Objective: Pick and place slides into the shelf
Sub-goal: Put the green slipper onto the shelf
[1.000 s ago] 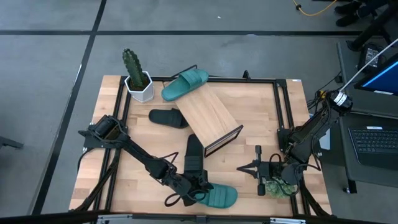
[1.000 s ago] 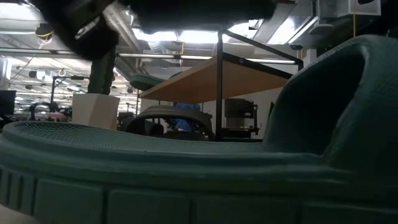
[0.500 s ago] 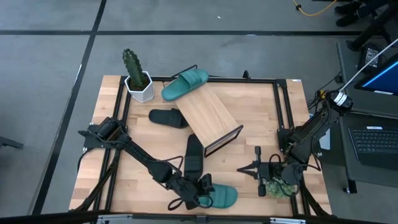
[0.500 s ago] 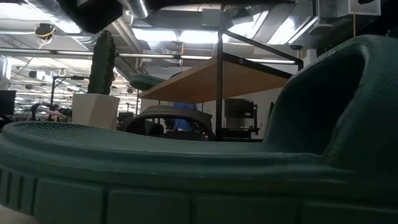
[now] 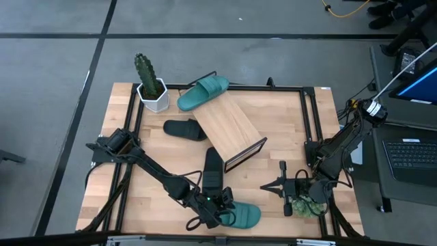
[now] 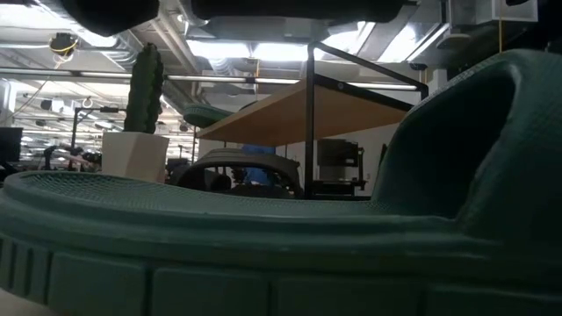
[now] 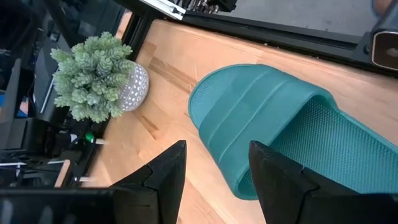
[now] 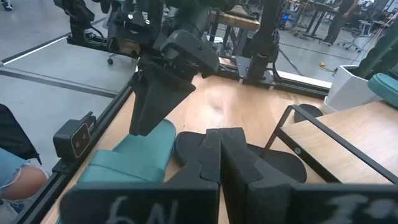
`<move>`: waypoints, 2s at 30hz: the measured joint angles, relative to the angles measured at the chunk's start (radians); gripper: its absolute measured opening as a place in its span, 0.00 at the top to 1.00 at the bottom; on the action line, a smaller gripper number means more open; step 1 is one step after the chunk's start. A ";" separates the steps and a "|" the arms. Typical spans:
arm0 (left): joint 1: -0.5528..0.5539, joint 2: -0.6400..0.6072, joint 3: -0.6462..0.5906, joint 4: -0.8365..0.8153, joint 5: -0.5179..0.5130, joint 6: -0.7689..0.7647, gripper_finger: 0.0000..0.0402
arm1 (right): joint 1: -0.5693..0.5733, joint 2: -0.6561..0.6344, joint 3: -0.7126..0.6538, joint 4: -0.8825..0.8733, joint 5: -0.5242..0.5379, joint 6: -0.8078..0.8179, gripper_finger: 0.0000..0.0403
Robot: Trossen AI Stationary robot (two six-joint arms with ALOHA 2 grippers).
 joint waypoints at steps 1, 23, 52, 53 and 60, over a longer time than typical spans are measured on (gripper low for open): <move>0.000 0.000 0.000 0.000 0.000 0.000 0.59 | 0.000 0.000 0.000 0.000 0.000 0.000 0.99; 0.020 -0.001 -0.027 -0.045 0.043 0.187 0.59 | 0.000 0.000 0.000 -0.005 0.000 0.000 0.99; 0.042 0.101 0.003 0.061 0.106 0.262 0.59 | 0.000 0.000 0.000 -0.034 0.000 0.003 0.99; 0.039 0.101 0.003 0.059 0.104 0.262 0.59 | 0.000 0.000 0.000 -0.038 0.000 0.003 0.99; 0.033 0.102 0.003 0.036 0.069 0.239 0.59 | 0.000 0.000 -0.001 -0.047 0.000 0.005 0.99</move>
